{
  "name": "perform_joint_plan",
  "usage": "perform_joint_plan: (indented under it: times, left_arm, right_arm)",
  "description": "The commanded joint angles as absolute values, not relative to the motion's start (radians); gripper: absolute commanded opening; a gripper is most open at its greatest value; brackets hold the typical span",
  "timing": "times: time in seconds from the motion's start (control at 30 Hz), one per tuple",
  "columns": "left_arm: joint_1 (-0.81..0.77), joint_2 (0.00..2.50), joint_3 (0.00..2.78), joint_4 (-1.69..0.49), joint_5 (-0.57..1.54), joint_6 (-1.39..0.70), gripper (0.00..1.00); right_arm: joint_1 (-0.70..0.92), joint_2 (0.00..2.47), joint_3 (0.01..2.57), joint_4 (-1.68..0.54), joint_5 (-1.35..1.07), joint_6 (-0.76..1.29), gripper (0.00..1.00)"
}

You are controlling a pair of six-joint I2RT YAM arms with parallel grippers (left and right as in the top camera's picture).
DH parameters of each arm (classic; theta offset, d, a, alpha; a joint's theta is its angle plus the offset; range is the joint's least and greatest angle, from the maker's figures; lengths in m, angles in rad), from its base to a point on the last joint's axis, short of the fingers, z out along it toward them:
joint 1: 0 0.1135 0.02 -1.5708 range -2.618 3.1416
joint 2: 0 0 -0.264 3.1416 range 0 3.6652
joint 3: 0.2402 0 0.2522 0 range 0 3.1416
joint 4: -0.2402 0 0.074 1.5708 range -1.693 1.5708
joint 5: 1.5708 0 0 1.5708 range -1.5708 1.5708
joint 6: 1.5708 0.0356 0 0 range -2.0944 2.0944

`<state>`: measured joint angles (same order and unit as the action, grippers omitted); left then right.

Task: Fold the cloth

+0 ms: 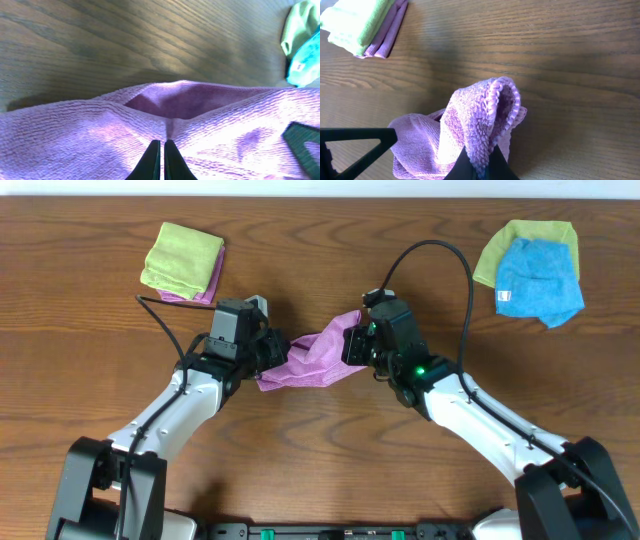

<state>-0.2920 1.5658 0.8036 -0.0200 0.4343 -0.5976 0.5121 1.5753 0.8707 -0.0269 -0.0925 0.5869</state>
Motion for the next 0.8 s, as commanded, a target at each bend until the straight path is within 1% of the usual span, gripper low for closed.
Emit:
perform_joint_plan:
  times: [0.0,0.2,0.4,0.6,0.77]
  left_arm:
    - [-0.297,1.569,0.822,-0.025,0.484,-0.64,0.06]
    - [-0.336,1.574,0.822,-0.025,0.497,-0.655,0.06]
    - [-0.405,1.619,0.822,-0.032,0.452,-0.663,0.06]
    - [-0.415,1.629,0.822,-0.038,0.467,-0.663,0.06]
    - [-0.421,1.664,0.822,-0.047,0.437,-0.662,0.06]
  right_arm:
    - [0.517,1.578,0.896,-0.027,-0.075,0.567,0.01]
    - [0.517,1.578,0.896,-0.027,-0.075,0.568,0.02]
    - [0.517,1.578,0.896,-0.027,-0.075,0.571,0.01]
    - [0.517,1.578,0.896,-0.028,-0.075,0.571,0.02]
    - [0.518,1.578,0.896,-0.028,-0.079,0.573,0.01]
